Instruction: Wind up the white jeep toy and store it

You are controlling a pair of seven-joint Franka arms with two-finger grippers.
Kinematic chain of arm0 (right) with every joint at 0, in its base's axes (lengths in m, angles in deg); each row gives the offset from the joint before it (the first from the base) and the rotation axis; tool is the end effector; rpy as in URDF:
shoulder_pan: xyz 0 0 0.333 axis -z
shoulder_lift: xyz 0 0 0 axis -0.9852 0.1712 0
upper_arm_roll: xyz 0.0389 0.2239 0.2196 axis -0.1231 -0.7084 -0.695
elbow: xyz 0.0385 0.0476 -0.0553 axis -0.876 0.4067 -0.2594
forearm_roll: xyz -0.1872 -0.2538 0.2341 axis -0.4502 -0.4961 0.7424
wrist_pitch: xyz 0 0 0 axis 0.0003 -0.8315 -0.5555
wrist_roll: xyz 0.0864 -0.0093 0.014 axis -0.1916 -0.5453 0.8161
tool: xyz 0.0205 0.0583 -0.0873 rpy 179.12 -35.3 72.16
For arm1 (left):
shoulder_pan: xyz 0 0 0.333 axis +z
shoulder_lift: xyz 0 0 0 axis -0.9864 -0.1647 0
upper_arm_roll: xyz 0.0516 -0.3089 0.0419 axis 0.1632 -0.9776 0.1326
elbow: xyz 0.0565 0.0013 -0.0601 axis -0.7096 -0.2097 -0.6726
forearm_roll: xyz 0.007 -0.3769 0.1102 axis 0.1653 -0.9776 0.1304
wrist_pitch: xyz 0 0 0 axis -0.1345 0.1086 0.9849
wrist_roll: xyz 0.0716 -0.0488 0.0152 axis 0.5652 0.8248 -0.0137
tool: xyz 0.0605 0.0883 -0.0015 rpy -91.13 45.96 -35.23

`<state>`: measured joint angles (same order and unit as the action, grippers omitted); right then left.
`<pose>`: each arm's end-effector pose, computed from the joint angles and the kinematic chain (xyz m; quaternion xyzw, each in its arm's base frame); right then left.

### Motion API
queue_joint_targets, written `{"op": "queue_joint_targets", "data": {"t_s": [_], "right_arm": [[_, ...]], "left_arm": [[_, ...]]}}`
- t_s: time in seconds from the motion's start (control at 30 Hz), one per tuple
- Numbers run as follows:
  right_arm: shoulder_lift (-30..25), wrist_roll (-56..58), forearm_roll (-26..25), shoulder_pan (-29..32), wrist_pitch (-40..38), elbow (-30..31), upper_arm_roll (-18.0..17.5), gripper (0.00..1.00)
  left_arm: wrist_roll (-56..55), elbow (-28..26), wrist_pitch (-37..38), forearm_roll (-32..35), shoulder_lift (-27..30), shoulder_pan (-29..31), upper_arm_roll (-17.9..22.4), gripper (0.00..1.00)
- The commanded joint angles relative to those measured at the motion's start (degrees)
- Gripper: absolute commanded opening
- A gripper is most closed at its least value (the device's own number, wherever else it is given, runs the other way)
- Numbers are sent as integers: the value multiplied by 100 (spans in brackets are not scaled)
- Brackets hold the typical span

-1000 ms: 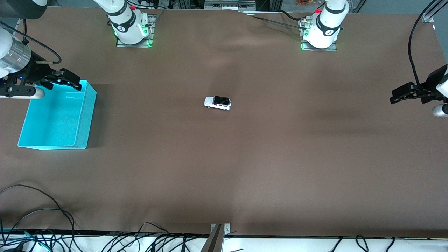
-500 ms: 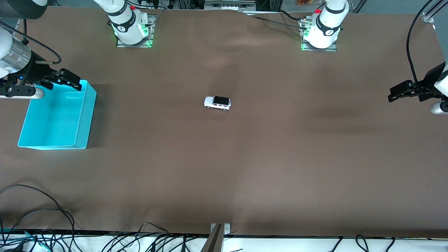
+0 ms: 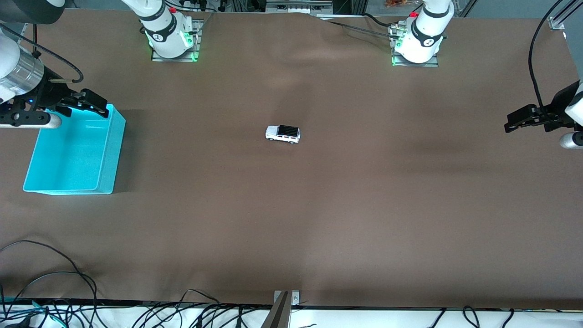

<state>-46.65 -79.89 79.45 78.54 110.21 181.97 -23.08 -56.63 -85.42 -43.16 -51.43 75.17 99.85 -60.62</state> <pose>0.5513 0.0353 0.5698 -0.9996 0.0105 0.0270 0.0036 0.5847 0.0307 0.5883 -0.9989 -0.0194 0.0429 0.0016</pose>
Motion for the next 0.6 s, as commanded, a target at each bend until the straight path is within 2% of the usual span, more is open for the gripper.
{"op": "queue_joint_targets", "data": {"t_s": [0.0, 0.57], "right_arm": [[33, -52, 23, 11, -54, -111, 0, 100], [33, -69, 31, 2, -28, -94, -9, 100]], "left_arm": [[153, -150, 18, -173, 167, 62, 4, 100], [145, -167, 27, -173, 167, 62, 4, 100]]}}
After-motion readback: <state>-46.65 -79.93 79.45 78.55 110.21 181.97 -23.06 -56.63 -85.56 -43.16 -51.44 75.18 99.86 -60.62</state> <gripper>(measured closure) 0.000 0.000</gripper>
